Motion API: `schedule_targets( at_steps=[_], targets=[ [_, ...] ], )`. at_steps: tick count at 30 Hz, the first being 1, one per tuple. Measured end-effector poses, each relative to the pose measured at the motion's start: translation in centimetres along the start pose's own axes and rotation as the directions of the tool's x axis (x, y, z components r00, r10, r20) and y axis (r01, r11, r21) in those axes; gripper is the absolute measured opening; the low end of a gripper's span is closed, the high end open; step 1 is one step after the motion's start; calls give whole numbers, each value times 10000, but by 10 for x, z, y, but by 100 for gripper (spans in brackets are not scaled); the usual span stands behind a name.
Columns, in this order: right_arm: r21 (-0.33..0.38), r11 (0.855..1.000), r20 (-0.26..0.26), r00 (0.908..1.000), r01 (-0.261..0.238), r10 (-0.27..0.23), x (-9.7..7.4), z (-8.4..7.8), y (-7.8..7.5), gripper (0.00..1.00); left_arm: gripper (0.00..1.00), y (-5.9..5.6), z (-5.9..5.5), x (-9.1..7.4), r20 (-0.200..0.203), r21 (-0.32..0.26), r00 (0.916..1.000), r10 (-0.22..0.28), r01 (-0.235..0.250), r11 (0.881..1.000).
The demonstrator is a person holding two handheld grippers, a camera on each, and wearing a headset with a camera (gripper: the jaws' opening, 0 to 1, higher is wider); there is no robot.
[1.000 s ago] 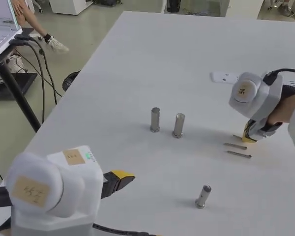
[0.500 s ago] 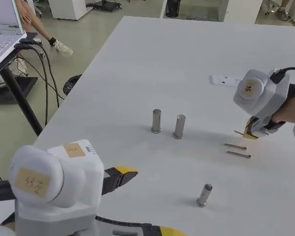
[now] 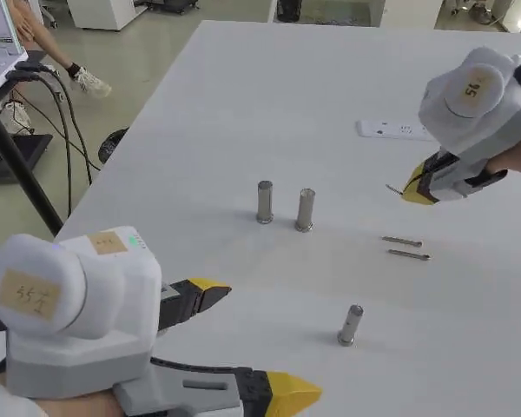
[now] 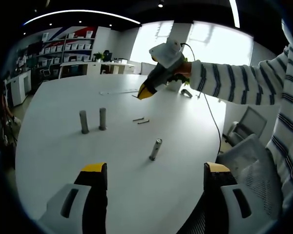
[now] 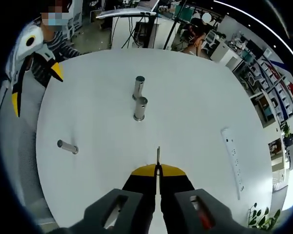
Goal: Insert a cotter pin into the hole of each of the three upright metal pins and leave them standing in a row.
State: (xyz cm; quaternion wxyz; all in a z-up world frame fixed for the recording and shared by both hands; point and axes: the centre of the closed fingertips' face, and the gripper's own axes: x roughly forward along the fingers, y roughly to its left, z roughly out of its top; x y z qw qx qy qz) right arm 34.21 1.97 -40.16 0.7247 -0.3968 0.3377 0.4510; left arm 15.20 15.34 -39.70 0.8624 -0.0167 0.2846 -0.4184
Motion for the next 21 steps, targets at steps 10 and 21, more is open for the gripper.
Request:
schedule_targets(
  at_steps=[10, 21],
  targets=[
    [-880, 9937, 1059, 9926, 692, -598, -37, 16, 22, 0, 79, 8, 4, -3, -251, 266, 9995, 179, -173, 9995],
    [-1249, 9793, 1892, 9727, 1594, -1342, -66, 29, 42, 0, 77, 11, 5, -5, -323, 253, 9993, 194, -186, 9995]
  ],
)
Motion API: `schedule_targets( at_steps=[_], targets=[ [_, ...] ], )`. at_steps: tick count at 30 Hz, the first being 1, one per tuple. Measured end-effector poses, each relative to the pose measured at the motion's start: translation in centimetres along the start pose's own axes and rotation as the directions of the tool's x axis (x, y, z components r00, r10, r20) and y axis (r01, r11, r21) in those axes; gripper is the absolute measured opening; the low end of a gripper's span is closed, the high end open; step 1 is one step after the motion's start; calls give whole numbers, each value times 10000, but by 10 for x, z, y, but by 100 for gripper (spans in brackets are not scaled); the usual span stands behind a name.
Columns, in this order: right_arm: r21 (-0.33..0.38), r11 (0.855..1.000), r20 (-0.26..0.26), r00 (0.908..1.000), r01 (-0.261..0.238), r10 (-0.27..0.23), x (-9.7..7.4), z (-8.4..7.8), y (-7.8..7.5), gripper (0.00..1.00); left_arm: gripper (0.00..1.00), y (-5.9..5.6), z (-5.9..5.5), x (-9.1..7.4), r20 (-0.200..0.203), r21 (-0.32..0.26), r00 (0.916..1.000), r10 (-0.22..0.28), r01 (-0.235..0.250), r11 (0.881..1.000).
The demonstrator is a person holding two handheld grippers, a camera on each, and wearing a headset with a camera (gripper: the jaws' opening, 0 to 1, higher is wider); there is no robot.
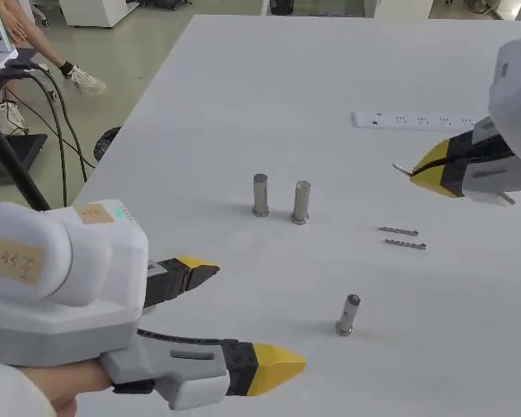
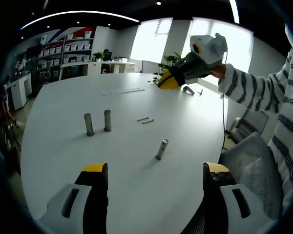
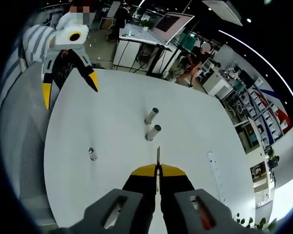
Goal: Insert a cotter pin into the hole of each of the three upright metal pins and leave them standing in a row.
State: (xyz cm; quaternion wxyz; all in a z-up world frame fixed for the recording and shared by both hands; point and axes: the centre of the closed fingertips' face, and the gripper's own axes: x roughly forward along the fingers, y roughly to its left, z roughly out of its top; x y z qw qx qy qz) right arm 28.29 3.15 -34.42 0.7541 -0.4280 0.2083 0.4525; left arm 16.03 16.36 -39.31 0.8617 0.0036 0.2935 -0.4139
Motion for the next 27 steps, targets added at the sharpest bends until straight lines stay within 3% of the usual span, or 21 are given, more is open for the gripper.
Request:
schedule_targets(
  at_steps=[8, 14, 21, 27],
  targets=[
    [242, 9990, 793, 9961, 367, -385, -10, 16, 13, 0, 76, 1, 1, 3, -10, 14, 10000, -30, 30, 10000],
    [273, 9957, 1055, 9903, 885, -909, -15, 22, 18, 0, 76, 3, 5, 8, -192, 273, 9997, -133, 138, 9995],
    [212, 9913, 1472, 9803, 1296, -1314, -22, 30, 27, 0, 70, 5, 17, 13, -127, 228, 9997, -213, 216, 9995],
    [192, 9899, 1631, 9763, 1407, -1419, -24, 33, 37, 0, 69, 0, 29, 20, 78, 64, 9984, -561, 560, 9984]
  ],
)
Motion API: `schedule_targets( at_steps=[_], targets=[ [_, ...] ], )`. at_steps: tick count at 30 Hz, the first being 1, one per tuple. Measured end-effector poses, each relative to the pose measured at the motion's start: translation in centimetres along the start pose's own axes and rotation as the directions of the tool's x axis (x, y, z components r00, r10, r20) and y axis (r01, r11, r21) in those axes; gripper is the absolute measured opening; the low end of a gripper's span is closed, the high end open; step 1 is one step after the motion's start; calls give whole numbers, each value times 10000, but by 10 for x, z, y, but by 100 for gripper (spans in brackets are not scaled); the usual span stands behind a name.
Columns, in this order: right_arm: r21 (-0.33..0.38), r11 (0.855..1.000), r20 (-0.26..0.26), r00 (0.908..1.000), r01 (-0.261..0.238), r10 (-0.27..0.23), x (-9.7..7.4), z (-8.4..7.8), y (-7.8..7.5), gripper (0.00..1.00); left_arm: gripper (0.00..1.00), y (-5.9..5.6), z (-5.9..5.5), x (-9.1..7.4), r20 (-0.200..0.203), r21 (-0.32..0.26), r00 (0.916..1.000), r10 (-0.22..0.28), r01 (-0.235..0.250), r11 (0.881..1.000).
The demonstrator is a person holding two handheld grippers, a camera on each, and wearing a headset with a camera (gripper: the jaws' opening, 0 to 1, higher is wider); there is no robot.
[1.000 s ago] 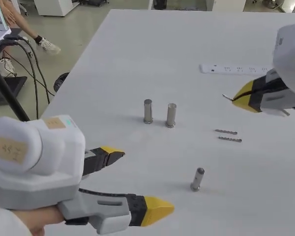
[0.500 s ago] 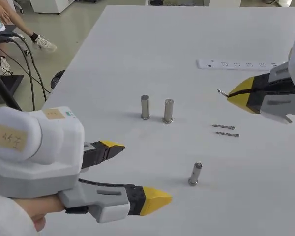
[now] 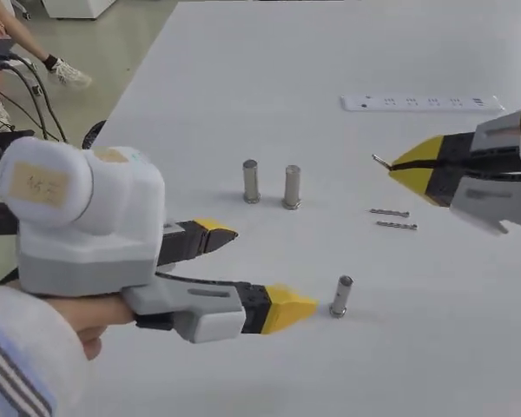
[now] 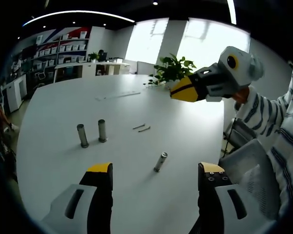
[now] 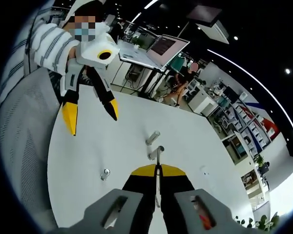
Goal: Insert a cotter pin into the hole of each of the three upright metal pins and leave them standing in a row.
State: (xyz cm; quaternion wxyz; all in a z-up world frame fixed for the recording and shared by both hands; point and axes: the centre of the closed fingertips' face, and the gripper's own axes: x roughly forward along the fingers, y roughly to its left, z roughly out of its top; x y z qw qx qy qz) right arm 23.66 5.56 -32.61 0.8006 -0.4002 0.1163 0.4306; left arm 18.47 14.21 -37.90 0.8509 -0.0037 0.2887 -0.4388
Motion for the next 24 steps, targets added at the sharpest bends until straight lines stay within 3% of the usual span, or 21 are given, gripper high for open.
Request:
schedule_targets(
  at_steps=[7, 13, 17, 24],
  targets=[
    [-155, 9999, -1, 10000, 34, -34, -1, 4, 11, 0, 64, -11, 14, 15, 248, -406, 9980, -583, 593, 9974],
    [198, 9998, 57, 10000, -65, 64, 0, 7, 20, 0, 57, -18, 29, 27, 559, -659, 9935, -989, 1025, 9925],
    [85, 10000, 45, 10000, -15, 14, 0, 8, 24, 0, 54, -21, 39, 33, 746, -786, 9906, -1146, 1204, 9896],
    [-313, 9994, -9, 9999, 164, -164, 0, 10, 26, 0, 49, -22, 44, 38, 749, -849, 9894, -1242, 1305, 9878]
  ],
)
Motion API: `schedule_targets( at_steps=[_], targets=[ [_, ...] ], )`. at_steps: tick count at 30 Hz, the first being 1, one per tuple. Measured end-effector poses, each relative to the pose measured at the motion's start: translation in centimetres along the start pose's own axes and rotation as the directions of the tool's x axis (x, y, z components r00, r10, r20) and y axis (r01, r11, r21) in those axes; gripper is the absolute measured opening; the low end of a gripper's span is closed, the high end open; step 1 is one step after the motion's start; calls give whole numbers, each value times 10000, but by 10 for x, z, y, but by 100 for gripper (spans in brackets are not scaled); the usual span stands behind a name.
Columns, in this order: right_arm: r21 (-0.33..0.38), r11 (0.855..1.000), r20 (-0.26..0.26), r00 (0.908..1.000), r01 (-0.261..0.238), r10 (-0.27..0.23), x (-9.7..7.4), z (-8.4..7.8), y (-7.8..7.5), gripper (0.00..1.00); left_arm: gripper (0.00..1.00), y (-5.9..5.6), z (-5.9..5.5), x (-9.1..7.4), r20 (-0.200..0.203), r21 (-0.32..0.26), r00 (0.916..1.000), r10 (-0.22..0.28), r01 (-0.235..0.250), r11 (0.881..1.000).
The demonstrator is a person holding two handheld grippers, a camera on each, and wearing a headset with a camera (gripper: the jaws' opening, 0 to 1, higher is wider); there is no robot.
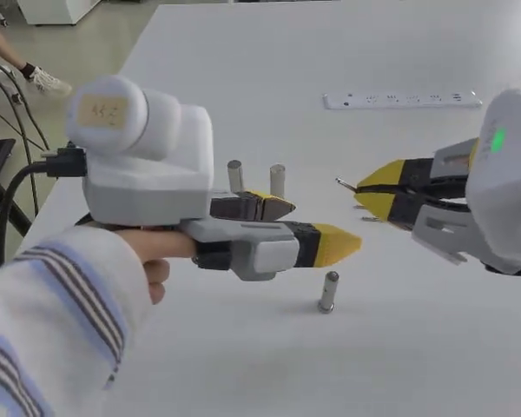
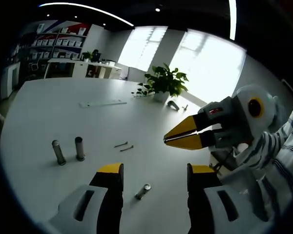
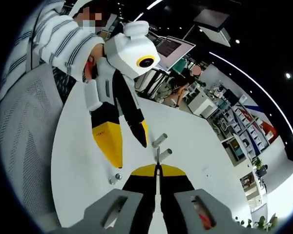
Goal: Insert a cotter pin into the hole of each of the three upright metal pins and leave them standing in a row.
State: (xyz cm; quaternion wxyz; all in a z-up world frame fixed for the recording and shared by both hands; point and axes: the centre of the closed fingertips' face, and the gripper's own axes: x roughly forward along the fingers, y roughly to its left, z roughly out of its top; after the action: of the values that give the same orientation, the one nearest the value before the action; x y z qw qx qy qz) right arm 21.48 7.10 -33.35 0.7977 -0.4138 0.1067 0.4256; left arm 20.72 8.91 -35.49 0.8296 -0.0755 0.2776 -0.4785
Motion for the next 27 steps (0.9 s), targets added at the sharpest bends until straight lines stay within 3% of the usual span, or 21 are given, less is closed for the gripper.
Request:
schedule_targets(
  at_steps=[10, 15, 20, 22, 27],
  targets=[
    [-663, 9976, -411, 9989, 218, -246, 7, -8, 7, 0, 42, 1, 3, 6, -7, -22, 10000, -8, 8, 10000],
    [-679, 9974, -535, 9982, 236, -273, 10, -11, 11, 0, 36, 0, 11, 7, 325, -386, 9993, -166, 179, 9991],
    [-723, 9971, -521, 9983, 237, -275, 10, -10, 14, 0, 22, -2, 15, 10, 464, -615, 9984, -329, 357, 9975],
    [-800, 9965, -536, 9981, 258, -301, 10, -9, 14, 0, 19, -3, 14, 11, 431, -1060, 9979, -493, 537, 9929],
    [-820, 9963, -537, 9981, 261, -306, 10, -9, 14, 0, 12, -4, 13, 12, 380, -968, 9976, -583, 617, 9934]
  ],
)
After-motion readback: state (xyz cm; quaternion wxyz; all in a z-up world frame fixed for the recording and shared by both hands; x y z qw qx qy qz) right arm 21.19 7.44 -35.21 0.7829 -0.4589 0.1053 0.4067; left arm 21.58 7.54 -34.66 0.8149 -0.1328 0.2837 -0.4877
